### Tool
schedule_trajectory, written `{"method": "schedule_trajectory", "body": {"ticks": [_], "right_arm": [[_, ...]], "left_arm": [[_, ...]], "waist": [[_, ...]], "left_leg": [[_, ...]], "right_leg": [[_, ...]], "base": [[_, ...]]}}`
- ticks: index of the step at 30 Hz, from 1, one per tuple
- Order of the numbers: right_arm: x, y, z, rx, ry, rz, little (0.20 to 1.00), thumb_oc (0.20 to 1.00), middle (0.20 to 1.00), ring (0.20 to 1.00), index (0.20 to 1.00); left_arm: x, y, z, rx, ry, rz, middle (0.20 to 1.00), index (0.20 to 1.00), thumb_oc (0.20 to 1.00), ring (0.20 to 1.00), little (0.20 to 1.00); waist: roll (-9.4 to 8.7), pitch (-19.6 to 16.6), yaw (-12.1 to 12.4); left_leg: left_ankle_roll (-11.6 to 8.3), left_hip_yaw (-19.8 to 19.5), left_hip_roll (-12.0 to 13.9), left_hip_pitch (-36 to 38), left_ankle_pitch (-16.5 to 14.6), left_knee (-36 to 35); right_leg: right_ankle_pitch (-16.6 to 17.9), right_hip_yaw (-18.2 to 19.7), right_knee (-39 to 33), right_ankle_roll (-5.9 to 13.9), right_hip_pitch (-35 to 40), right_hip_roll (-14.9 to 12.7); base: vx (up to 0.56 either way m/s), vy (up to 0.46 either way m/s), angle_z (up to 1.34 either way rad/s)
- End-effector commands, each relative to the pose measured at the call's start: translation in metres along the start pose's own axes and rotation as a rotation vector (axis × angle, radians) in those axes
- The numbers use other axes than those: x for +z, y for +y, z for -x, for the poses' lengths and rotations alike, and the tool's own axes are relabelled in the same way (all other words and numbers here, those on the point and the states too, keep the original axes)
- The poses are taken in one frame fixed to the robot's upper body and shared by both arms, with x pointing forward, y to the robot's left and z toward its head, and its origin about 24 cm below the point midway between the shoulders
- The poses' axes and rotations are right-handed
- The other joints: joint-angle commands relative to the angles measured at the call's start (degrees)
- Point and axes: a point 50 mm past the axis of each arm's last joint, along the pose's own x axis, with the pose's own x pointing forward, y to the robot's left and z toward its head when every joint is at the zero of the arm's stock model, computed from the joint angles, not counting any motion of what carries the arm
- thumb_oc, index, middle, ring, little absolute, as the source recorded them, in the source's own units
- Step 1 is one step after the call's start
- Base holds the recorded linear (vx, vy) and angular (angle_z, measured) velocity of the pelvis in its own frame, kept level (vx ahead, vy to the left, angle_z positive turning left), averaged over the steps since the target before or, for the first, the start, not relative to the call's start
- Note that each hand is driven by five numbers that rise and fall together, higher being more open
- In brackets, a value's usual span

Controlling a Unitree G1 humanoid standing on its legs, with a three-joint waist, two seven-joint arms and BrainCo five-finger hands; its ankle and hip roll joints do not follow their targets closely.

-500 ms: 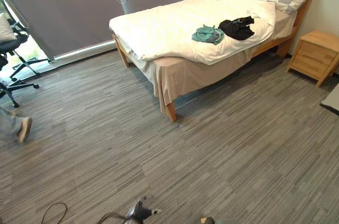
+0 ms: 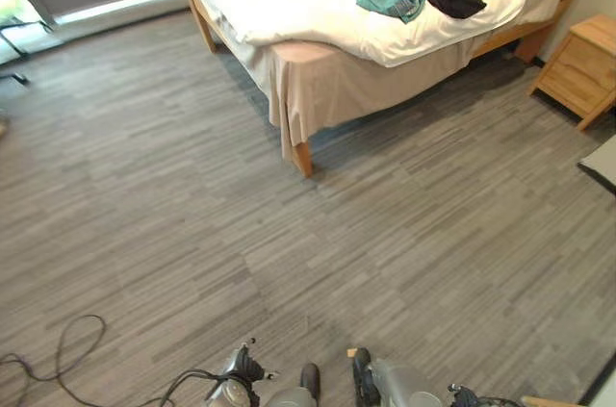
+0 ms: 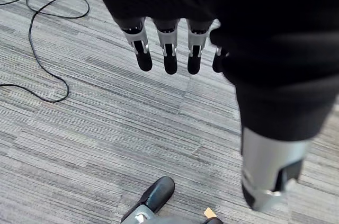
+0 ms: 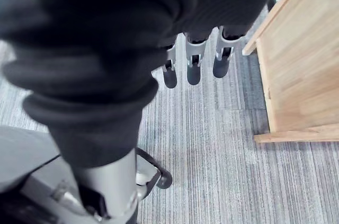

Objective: Tidy up the quilt and then pick up the clothes from the bed and put them into the laundry hamper.

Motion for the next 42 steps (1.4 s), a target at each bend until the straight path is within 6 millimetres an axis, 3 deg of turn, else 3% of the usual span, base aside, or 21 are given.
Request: {"method": "schedule_trajectory", "body": {"ticks": [1, 2, 3, 4, 6, 7, 10, 11, 12, 15, 18, 19, 23, 24, 29, 30, 31, 34, 37, 38, 42], "right_arm": [[-0.017, 0.006, 0.003, 0.0, 0.051, -0.048, 1.0, 1.0, 1.0, 1.0, 1.0], [-0.022, 0.007, 0.004, 0.007, 0.071, -0.057, 1.0, 1.0, 1.0, 1.0, 1.0], [-0.07, -0.007, 0.011, 0.074, 0.166, -0.048, 1.0, 1.0, 1.0, 1.0, 1.0], [0.103, 0.011, 0.003, -0.046, -0.146, -0.011, 1.0, 1.0, 1.0, 1.0, 1.0], [-0.016, 0.003, 0.002, 0.004, 0.084, -0.084, 1.0, 1.0, 1.0, 1.0, 1.0], [-0.037, 0.002, 0.005, 0.007, 0.137, -0.084, 1.0, 1.0, 1.0, 1.0, 1.0], [-0.058, 0.006, 0.01, 0.021, 0.185, -0.072, 1.0, 1.0, 1.0, 1.0, 1.0], [-0.067, 0.008, 0.012, 0.038, 0.205, -0.017, 1.0, 1.0, 1.0, 1.0, 1.0], [-0.065, 0.005, 0.011, 0.027, 0.197, -0.008, 1.0, 1.0, 1.0, 1.0, 1.0], [-0.06, -0.01, 0.008, -0.023, 0.187, -0.003, 1.0, 1.0, 1.0, 1.0, 1.0], [-0.056, -0.018, 0.007, -0.055, 0.175, -0.05, 1.0, 1.0, 1.0, 1.0, 1.0], [-0.048, -0.022, 0.005, -0.068, 0.148, -0.074, 1.0, 1.0, 1.0, 1.0, 1.0], [-0.045, -0.024, 0.004, -0.081, 0.133, -0.086, 1.0, 1.0, 1.0, 1.0, 1.0], [-0.048, -0.023, 0.005, -0.066, 0.144, -0.07, 1.0, 1.0, 1.0, 1.0, 1.0], [-0.047, -0.002, 0.006, -0.014, 0.141, -0.075, 1.0, 1.0, 1.0, 1.0, 1.0], [-0.043, 0.0, 0.006, -0.007, 0.125, -0.093, 1.0, 1.0, 1.0, 1.0, 1.0], [-0.034, 0.002, 0.005, -0.002, 0.102, -0.099, 1.0, 1.0, 1.0, 1.0, 1.0], [-0.025, -0.001, 0.003, -0.014, 0.076, -0.101, 1.0, 1.0, 1.0, 1.0, 1.0], [-0.01, -0.006, 0.001, -0.051, 0.018, -0.077, 1.0, 1.0, 1.0, 1.0, 1.0], [0.001, -0.012, 0.001, -0.08, -0.031, -0.061, 1.0, 1.0, 1.0, 1.0, 1.0], [0.019, -0.03, 0.0, -0.18, -0.1, -0.148, 1.0, 1.0, 1.0, 1.0, 1.0]], "left_arm": [[-0.002, 0.0, 0.0, 0.009, 0.004, 0.003, 1.0, 1.0, 1.0, 1.0, 1.0], [-0.002, -0.002, 0.001, 0.0, 0.001, -0.013, 1.0, 1.0, 1.0, 1.0, 1.0], [0.04, 0.064, -0.012, 0.086, -0.071, -0.047, 1.0, 1.0, 1.0, 1.0, 1.0], [0.053, -0.003, -0.007, -0.022, -0.136, -0.103, 1.0, 1.0, 1.0, 1.0, 1.0], [0.02, -0.003, -0.003, -0.033, -0.071, -0.044, 1.0, 1.0, 1.0, 1.0, 1.0], [0.017, -0.001, -0.002, -0.023, -0.068, -0.023, 1.0, 1.0, 1.0, 1.0, 1.0], [0.015, -0.005, -0.001, -0.026, -0.06, -0.007, 1.0, 1.0, 1.0, 1.0, 1.0], [0.018, 0.002, -0.002, 0.005, -0.079, 0.011, 1.0, 1.0, 1.0, 1.0, 1.0], [0.033, 0.013, -0.004, 0.043, -0.132, 0.022, 1.0, 1.0, 1.0, 1.0, 1.0], [0.056, 0.026, -0.005, 0.092, -0.216, 0.071, 1.0, 1.0, 1.0, 1.0, 1.0], [0.054, 0.008, -0.004, 0.059, -0.193, 0.091, 1.0, 1.0, 1.0, 1.0, 1.0], [0.047, 0.002, -0.003, 0.048, -0.174, 0.088, 1.0, 1.0, 1.0, 1.0, 1.0], [0.049, -0.007, -0.002, 0.029, -0.176, 0.08, 1.0, 1.0, 1.0, 1.0, 1.0], [0.034, -0.016, 0.0, -0.01, -0.121, 0.079, 1.0, 1.0, 1.0, 1.0, 1.0], [-0.004, -0.021, 0.005, -0.026, 0.017, 0.127, 1.0, 1.0, 1.0, 1.0, 1.0], [-0.011, -0.016, 0.005, -0.017, 0.04, 0.132, 1.0, 1.0, 1.0, 1.0, 1.0], [-0.012, -0.008, 0.004, 0.004, 0.04, 0.142, 1.0, 1.0, 1.0, 1.0, 1.0], [-0.009, 0.0, 0.002, 0.027, 0.033, 0.16, 1.0, 1.0, 1.0, 1.0, 1.0], [0.002, 0.009, -0.001, 0.053, -0.006, 0.145, 1.0, 1.0, 1.0, 1.0, 1.0], [0.008, 0.011, -0.002, 0.066, -0.026, 0.148, 1.0, 1.0, 1.0, 1.0, 1.0], [0.011, 0.008, -0.002, 0.092, -0.022, 0.215, 1.0, 1.0, 1.0, 1.0, 1.0]], "waist": [[1.36, -1.4, -2.3], [1.36, -1.4, -3.0], [1.88, -2.5, -6.8], [3.49, -3.2, -4.2], [3.84, -2.2, -7.0], [3.81, -2.5, -7.5], [4.28, -3.3, -8.1], [3.82, -2.1, -7.4], [2.79, -0.1, -6.0], [0.78, 1.6, -2.8], [0.88, 0.7, -1.0], [1.42, -0.6, 0.2], [2.2, -2.2, 1.0], [2.32, -3.4, 1.0], [0.07, -5.1, 1.6], [-0.4, -5.0, 1.7], [-0.79, -3.6, 0.7], [0.1, -2.4, -0.2], [0.6, -0.7, -1.3], [0.43, -0.5, -2.1], [-0.03, -0.9, -3.9]], "left_leg": [[-2.5, -1.4, 1.5, 7.7, -9.1, -1.9], [-2.92, -1.5, 1.3, 8.3, -9.8, -1.9], [-3.79, -1.0, 1.9, 10.1, -10.5, -1.9], [-3.65, -2.7, 1.5, 11.3, -12.4, -1.9], [-4.78, -1.8, 2.5, 13.5, -13.7, -1.9], [-5.25, -1.5, 3.1, 14.8, -12.6, -1.6], [-6.44, -1.3, 4.6, 12.3, -9.2, 9.0], [-8.23, -1.8, 5.6, 0.8, 2.5, 31.7], [-8.25, -2.5, 5.6, -4.9, 6.3, 43.7], [-6.5, 1.6, 6.1, -13.9, 2.8, 51.9], [-6.69, 6.7, 5.1, -17.6, 0.9, 37.4], [-5.74, 9.0, 3.9, -16.4, 1.6, 20.0], [-6.74, 14.4, 4.4, -17.0, 6.6, 2.8], [-6.11, 15.7, 4.3, -14.8, 6.0, -1.7], [-3.57, 14.4, 2.2, -11.5, 5.9, -1.4], [-2.98, 14.8, 2.2, -10.0, 4.7, -1.6], [-1.9, 14.2, 2.2, -6.5, 2.5, -1.9], [-1.5, 13.2, 3.2, -3.8, 0.9, -1.9], [-2.13, 11.0, 3.3, -1.2, -0.4, -1.9], [-2.87, 9.6, 2.8, -0.3, -1.5, -1.9], [-4.39, 6.0, 2.0, 2.9, -5.1, -1.9]], "right_leg": [[-0.3, -0.3, -12.4, 4.97, 2.8, -5.1], [0.0, -1.0, -18.0, 4.47, 3.4, -5.6], [1.4, 0.1, -25.0, 4.41, 3.4, -4.8], [2.5, -1.0, -30.8, 4.0, 3.9, -6.2], [4.4, 1.8, -33.8, 4.48, 2.2, -6.5], [5.0, 2.1, -33.8, 3.98, 2.2, -6.1], [5.1, 3.5, -33.3, 1.6, 4.9, -4.2], [5.0, 2.6, -35.8, -1.63, 10.5, -3.8], [4.6, 2.5, -36.6, -3.39, 13.4, -4.1], [2.6, 3.3, -40.1, -4.7, 20.0, -5.3], [-0.7, 4.6, -41.1, -3.45, 24.3, -5.9], [-2.8, 4.6, -41.1, -2.17, 26.6, -5.9], [-6.9, 3.9, -41.1, -1.17, 31.0, -5.1], [-8.0, 3.5, -41.1, -0.6, 32.9, -4.8], [-7.8, 3.3, -30.8, 1.35, 32.0, -4.8], [-6.6, 3.5, -24.3, 3.25, 29.8, -4.3], [0.2, 3.7, -11.2, 6.54, 22.8, -4.7], [3.5, 3.1, -1.5, 7.47, 16.5, -5.0], [-0.8, 0.5, -6.2, 4.17, 12.6, -7.0], [-2.6, 0.8, -17.6, 2.74, 13.3, -6.6], [2.5, 9.2, -37.5, 3.52, 11.5, -7.0]], "base": [[0.44, -0.089, 0.27], [0.58, -0.112, 0.29], [0.63, -0.091, 0.28], [0.64, -0.101, 0.42], [0.51, -0.147, 0.08], [0.52, -0.207, -0.17], [0.39, -0.214, 0.2], [0.32, -0.397, 0.0], [0.44, -0.486, -0.06], [0.39, -0.188, -0.41], [0.58, 0.073, -0.71], [0.61, 0.142, -0.42], [0.55, 0.153, -0.1], [0.81, 0.186, -0.04], [0.37, 0.087, 0.12], [0.47, 0.134, 0.17], [0.43, 0.111, -0.03], [0.34, 0.046, 0.3], [0.34, -0.019, 0.71], [0.54, -0.135, 0.69], [0.46, -0.178, 0.72]]}}
